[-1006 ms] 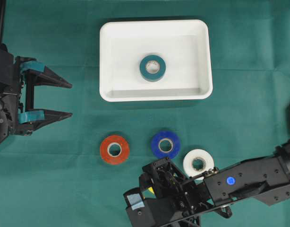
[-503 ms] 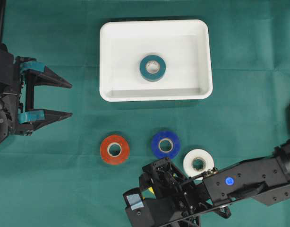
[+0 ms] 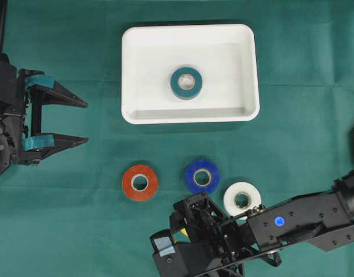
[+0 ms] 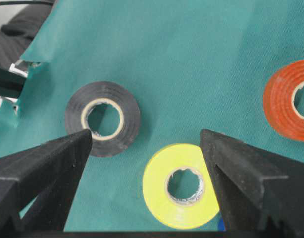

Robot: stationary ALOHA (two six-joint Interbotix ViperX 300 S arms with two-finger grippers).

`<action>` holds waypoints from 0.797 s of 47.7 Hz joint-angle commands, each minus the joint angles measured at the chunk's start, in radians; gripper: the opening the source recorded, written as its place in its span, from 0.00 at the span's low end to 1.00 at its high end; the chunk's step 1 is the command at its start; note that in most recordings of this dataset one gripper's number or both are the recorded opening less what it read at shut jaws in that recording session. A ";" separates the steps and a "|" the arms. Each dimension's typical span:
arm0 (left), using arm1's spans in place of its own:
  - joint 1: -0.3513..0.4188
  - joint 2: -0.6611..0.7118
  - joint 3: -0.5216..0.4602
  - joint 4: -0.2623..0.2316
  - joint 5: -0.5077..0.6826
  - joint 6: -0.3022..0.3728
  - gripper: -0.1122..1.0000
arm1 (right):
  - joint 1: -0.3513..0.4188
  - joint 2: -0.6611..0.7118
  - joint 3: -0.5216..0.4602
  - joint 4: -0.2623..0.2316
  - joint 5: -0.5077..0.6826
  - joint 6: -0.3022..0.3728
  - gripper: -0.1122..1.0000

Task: Pick up the tape from a random location and place it into the white case.
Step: 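Lower the right gripper and pinch the black tape roll's rim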

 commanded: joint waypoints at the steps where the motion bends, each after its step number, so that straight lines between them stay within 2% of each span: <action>1: -0.002 0.003 -0.009 -0.002 -0.006 0.000 0.99 | 0.000 0.002 -0.023 -0.002 -0.012 0.003 0.93; 21: -0.002 0.003 -0.011 -0.002 0.015 0.000 0.99 | 0.000 0.118 -0.025 -0.002 -0.077 0.055 0.93; 38: -0.002 0.003 -0.009 -0.003 0.015 -0.002 0.99 | -0.017 0.210 -0.025 -0.003 -0.140 0.055 0.93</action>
